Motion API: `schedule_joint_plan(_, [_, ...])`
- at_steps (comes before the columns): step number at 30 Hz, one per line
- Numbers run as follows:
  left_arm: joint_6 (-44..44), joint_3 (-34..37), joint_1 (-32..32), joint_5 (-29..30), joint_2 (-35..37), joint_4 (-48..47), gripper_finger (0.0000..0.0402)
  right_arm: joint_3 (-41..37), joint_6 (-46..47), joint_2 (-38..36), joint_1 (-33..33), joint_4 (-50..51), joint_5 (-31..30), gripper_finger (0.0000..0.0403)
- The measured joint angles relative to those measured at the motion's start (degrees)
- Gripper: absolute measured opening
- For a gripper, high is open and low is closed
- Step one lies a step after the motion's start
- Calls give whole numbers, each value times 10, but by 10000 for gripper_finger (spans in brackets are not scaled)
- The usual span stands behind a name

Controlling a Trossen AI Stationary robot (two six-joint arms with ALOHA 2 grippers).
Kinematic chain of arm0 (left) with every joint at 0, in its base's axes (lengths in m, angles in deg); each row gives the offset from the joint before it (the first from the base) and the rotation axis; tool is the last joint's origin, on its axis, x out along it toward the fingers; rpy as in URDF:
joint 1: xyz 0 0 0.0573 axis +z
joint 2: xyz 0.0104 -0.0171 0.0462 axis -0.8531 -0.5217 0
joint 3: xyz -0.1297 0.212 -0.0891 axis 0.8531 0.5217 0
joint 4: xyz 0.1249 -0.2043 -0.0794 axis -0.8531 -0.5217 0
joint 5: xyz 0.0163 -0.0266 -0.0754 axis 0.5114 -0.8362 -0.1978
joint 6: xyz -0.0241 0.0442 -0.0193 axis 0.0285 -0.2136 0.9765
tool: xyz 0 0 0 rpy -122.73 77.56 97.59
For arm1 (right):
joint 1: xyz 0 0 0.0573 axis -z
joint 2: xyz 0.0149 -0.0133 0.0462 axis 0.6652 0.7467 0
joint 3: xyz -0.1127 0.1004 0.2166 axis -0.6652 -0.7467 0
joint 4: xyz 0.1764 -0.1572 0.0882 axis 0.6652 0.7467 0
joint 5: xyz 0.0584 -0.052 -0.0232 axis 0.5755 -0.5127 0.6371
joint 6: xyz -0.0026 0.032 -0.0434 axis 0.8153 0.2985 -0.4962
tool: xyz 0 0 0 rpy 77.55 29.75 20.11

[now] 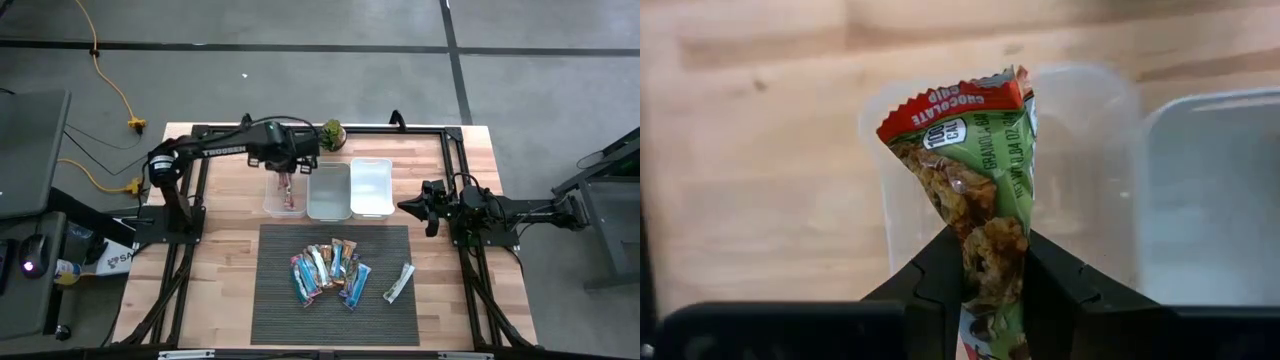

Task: Pick and place Granola Bars by type
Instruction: Put the red granola bar into the transparent bin

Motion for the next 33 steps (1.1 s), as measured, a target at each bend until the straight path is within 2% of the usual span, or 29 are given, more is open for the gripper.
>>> schedule_joint_plan(6, [35, 88, -1, -26, 0, 79, 75, 0, 0, 0, 0, 0, 0, 0])
schedule_joint_plan(12, [51, 137, 0, -34, 0, 132, 75, 0, 0, 0, 0, 0, 0, 0])
schedule_joint_plan(22, [49, 150, -1, -44, 0, 132, 77, 0, 0, 0, 0, 0, 0, 0])
schedule_joint_plan(33, [7, 150, -1, -68, 0, 154, 86, 0, 0, 0, 0, 0, 0, 0])
